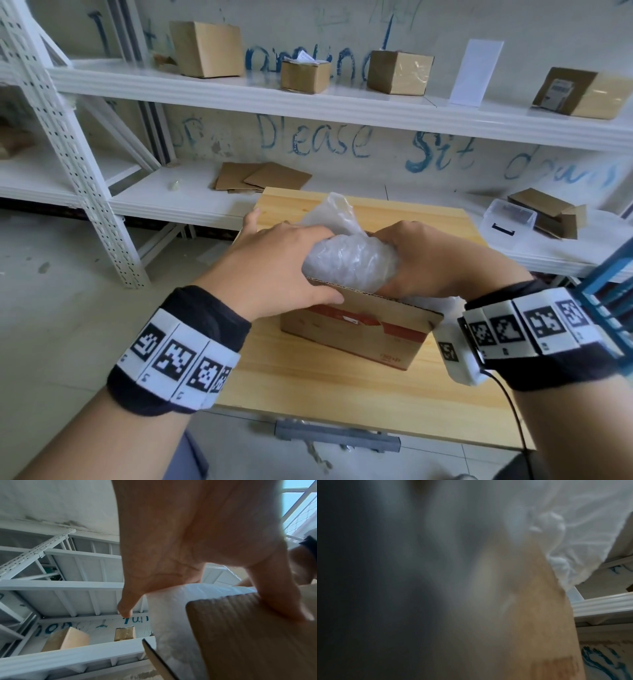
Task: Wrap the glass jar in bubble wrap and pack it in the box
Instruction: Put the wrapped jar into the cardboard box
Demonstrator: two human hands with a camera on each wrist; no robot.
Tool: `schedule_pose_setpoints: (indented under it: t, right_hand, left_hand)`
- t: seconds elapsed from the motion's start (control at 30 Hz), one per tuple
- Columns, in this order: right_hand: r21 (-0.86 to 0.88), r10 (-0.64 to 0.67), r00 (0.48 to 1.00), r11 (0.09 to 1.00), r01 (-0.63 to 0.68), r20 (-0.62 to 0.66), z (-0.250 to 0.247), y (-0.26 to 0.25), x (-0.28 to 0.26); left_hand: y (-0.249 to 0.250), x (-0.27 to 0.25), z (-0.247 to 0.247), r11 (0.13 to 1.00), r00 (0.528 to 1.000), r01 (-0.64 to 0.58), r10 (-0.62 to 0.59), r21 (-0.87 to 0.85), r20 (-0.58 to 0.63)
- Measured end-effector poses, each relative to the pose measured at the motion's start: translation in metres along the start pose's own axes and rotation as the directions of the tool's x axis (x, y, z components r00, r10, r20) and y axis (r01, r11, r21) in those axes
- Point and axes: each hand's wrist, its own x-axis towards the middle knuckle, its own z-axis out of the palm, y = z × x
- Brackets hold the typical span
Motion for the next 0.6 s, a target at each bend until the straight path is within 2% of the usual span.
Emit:
schedule_pose_setpoints:
  t: [0.2, 0.37, 0.6]
  right_hand:
    - [-0.017, 0.053, 0.996, 0.999, -0.052, 0.072, 0.001, -0.006, -0.002]
    - [-0.036, 0.072, 0.995, 0.997, -0.069, 0.074, 0.007, -0.007, -0.001]
    - [-0.062, 0.072, 0.989, 0.996, -0.065, 0.126, 0.018, 0.0, 0.004]
  left_hand:
    - [-0.004, 0.008, 0.005, 0.998, 0.99, 0.035, -0.027, -0.052, 0.138]
    - [-0.007, 0.022, 0.02, 0.993, 0.952, 0.075, -0.045, -0.087, 0.303]
    - [-0.008, 0.034, 0.027, 0.996, 0.946, 0.064, -0.042, -0.058, 0.32]
